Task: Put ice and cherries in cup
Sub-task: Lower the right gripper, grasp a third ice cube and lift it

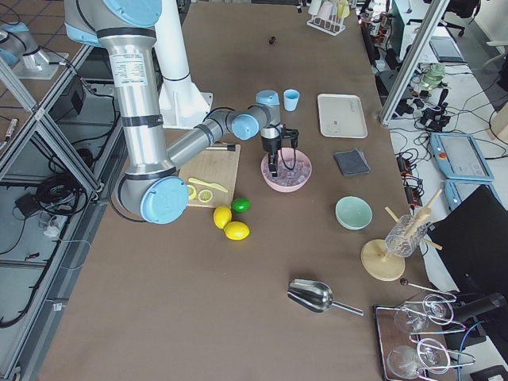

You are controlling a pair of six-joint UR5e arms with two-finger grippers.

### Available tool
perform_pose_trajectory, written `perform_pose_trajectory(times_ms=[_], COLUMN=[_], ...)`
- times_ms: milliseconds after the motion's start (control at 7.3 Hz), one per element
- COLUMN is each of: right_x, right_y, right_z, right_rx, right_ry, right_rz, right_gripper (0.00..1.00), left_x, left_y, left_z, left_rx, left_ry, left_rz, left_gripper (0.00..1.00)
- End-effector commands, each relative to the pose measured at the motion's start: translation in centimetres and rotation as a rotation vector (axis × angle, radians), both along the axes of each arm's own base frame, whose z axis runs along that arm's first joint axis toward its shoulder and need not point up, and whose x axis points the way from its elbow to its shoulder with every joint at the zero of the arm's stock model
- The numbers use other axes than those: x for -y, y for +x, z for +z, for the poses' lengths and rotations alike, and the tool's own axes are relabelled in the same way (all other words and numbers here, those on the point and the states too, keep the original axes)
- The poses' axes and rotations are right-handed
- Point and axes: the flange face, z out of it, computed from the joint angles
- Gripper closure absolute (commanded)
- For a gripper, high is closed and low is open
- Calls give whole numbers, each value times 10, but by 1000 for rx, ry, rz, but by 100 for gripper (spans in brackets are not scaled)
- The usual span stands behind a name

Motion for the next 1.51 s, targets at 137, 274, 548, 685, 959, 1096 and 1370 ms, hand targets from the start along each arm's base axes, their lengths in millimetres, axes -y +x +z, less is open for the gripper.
perform_pose_trajectory(times_ms=[137, 274, 548, 685, 959, 1096, 1370], right_x=[-6, -6, -6, -5, 6, 23, 55], right_y=[-5, -7, -13, -13, 0, 12, 26], right_z=[5, 4, -7, -10, -14, -28, -79], right_rx=[-29, -26, -7, -2, 3, 24, 104], right_ry=[-16, -15, -6, -3, 2, 20, 62], right_rz=[-15, -15, -23, -22, 4, 32, 78], right_gripper=[51, 65, 100, 100, 100, 100, 100], left_x=[2, 2, 1, 1, 1, 1, 0], left_y=[-1, 0, 9, 9, 9, 9, 16], left_z=[-3, -4, -3, -3, -4, -4, -8], left_rx=[11, 11, 12, 11, 10, 9, 2], left_ry=[13, 13, 11, 13, 13, 16, 33], left_rz=[-14, -13, 3, 3, 4, 4, 14], left_gripper=[1, 1, 1, 1, 1, 1, 1])
